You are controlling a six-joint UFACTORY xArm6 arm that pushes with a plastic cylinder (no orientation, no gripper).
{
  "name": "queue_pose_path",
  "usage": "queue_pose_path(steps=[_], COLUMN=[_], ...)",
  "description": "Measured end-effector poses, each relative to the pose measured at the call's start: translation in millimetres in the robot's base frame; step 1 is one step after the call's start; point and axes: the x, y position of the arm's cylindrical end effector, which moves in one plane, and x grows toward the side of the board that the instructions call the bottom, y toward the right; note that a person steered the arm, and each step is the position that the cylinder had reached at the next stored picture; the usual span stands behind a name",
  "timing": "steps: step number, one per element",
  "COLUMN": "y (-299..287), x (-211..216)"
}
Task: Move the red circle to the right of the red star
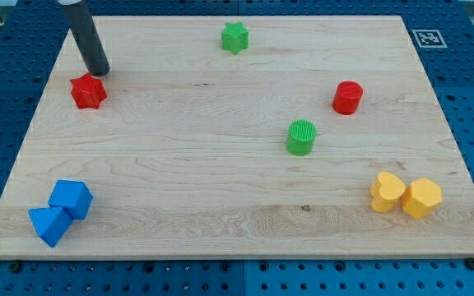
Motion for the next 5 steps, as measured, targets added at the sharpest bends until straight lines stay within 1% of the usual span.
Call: queue_pose_path(steps=[2,3,4,5], y=[0.3,40.9,156.2,285.7], x=[-3.3,-10.9,-11.0,-11.0])
